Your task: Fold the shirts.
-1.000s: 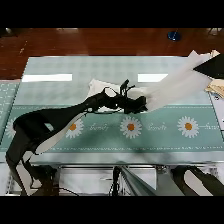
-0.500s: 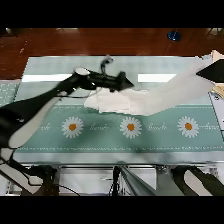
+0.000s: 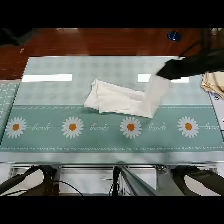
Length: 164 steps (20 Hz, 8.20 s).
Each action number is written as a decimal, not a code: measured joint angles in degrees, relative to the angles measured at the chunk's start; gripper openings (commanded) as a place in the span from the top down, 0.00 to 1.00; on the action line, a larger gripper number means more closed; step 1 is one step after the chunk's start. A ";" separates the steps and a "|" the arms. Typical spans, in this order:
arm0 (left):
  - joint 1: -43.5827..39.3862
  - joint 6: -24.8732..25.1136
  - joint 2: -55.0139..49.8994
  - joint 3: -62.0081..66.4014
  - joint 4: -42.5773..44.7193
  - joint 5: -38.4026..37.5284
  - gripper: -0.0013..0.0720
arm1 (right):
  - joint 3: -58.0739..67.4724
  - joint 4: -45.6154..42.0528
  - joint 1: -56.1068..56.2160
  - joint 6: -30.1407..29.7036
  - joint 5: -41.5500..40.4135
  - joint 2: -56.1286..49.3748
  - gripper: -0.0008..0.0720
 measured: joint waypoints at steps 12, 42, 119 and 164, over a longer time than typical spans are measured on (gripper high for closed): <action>7.43 -1.68 12.46 0.00 11.65 -6.38 0.94 | -0.04 1.77 22.77 9.55 -33.83 -24.61 0.96; 1.11 -3.39 5.62 -8.31 33.18 -5.97 0.32 | -23.28 6.29 -19.54 -2.45 -4.61 -9.53 0.19; -5.18 -3.67 -1.70 -8.09 33.68 12.83 0.32 | -27.10 15.43 -87.47 -8.96 -22.08 6.43 0.61; -34.56 -33.79 -17.03 0.07 81.20 19.43 0.00 | 0.87 -28.06 -8.63 3.30 -2.78 -12.35 0.39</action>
